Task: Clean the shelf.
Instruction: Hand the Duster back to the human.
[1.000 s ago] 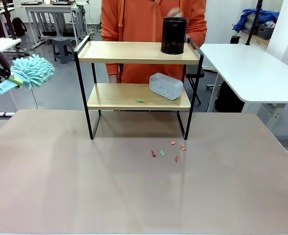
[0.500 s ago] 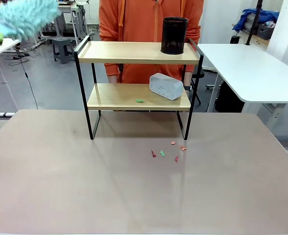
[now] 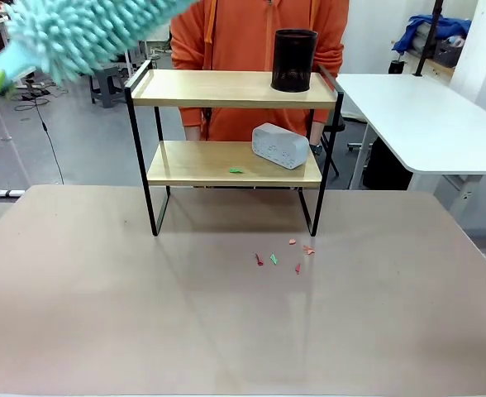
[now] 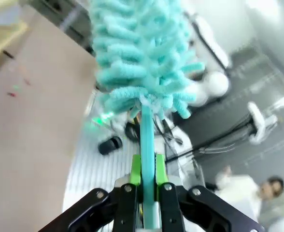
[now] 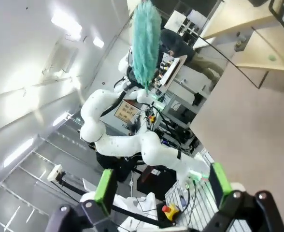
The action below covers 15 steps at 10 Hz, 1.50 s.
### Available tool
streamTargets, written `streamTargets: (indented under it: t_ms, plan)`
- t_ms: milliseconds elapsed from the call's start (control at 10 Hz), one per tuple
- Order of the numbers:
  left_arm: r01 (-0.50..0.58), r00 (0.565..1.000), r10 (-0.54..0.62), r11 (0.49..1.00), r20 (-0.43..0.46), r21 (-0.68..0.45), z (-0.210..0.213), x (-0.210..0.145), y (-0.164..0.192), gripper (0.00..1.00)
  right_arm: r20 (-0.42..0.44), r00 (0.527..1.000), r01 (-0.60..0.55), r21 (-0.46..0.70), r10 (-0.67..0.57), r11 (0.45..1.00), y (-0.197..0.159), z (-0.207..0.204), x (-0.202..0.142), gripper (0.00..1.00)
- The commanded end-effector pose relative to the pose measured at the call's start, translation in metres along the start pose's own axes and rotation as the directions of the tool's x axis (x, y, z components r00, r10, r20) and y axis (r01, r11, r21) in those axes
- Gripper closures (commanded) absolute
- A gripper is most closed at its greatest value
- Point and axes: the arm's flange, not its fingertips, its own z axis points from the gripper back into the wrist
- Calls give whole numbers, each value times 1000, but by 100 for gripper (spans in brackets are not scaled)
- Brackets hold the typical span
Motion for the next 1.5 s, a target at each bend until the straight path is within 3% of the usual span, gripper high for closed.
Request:
streamTargets:
  t_ms: [0,100,200,300,500,600,800,1000,1200,1400]
  plan:
    - [120,885,-88,992,-456,42,10,12,32,88,61,998,9,29,-10,1000,10,28,-3,0]
    - [0,1000,0,1000,0,0,0,0,0,88,61,998,9,29,-10,1000,10,28,-3,0]
    - [0,1000,0,1000,0,0,0,0,0,88,23,1000,-1,6,0,1000,2,9,-2,0]
    - [-13,983,7,999,-183,-30,-14,7,29,88,56,998,-40,-32,42,999,-14,6,5,0]
    - [-42,910,-24,988,-413,-149,-52,5,24,88,-92,996,-16,5,16,1000,-34,-45,14,0]
    - [-59,858,53,998,-510,5,-68,1,25,88,-202,979,21,-26,-25,999,-42,-73,11,0]
    - [-64,792,60,998,-608,14,-95,0,25,88,-390,917,72,-48,-85,996,-45,-125,-19,0]
    - [-81,778,48,996,-626,-25,-112,3,32,88,-473,876,76,-50,-90,996,-35,-173,-49,0]
    - [-62,784,-9,994,-621,-92,-126,6,29,88,-484,874,19,-59,-45,998,-37,-216,-67,0]
    - [-48,792,-27,993,-610,-107,-134,6,28,88,-450,893,32,75,5,997,-38,-238,-91,0]
